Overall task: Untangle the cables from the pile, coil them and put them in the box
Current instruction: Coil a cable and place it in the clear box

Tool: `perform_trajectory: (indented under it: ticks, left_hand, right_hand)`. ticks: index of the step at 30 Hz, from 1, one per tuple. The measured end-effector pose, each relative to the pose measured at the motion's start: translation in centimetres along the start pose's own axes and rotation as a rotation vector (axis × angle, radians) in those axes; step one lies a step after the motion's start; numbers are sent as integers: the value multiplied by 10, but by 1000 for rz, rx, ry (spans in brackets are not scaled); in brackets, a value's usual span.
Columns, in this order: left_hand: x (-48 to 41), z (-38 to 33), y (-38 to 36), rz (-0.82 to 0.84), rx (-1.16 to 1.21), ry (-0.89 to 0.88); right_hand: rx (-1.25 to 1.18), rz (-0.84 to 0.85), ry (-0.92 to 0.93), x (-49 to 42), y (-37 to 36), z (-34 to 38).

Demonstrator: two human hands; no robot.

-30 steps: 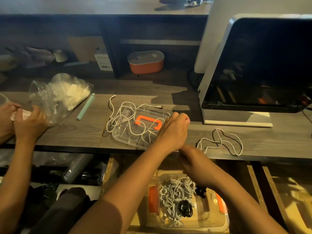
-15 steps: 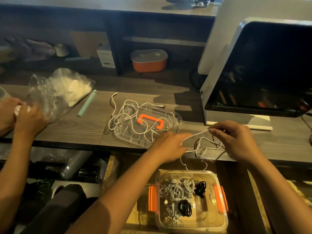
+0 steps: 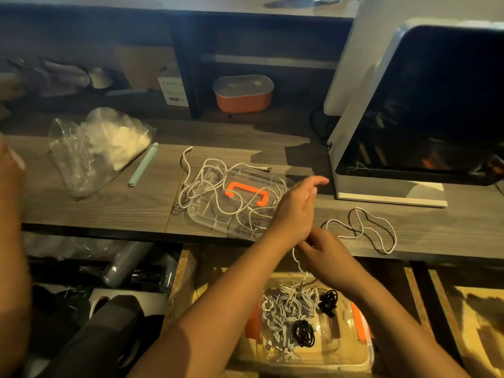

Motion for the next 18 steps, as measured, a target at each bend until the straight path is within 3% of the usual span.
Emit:
perform_trajectory:
  ticks: [2, 4, 8, 13, 18]
  left_hand:
    - [-1, 1, -3, 59, -354, -83]
    - [-2, 0, -5, 126, -514, -110]
    - [-2, 5, -4, 200, -646, -64]
    - [2, 31, 14, 300, -742, 78]
    - [9, 40, 20, 334, -827, 42]
  right_hand:
    - [34, 7, -14, 1, 6, 0]
    - [22, -38, -31, 3, 16, -3]
    - [-95, -150, -98, 8, 44, -10]
    - [82, -9, -127, 12, 71, -10]
    - [76, -268, -65, 13, 103, -9]
Point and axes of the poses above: each hand's wrist, its own x-axis away from the middle knuckle, its own y-axis out of the back of the hand, z = x × y, the point moved 6 cm from there along -x, towards the middle knuckle, and after that the axes turned 1 degree about x, right-handed, at the moved point
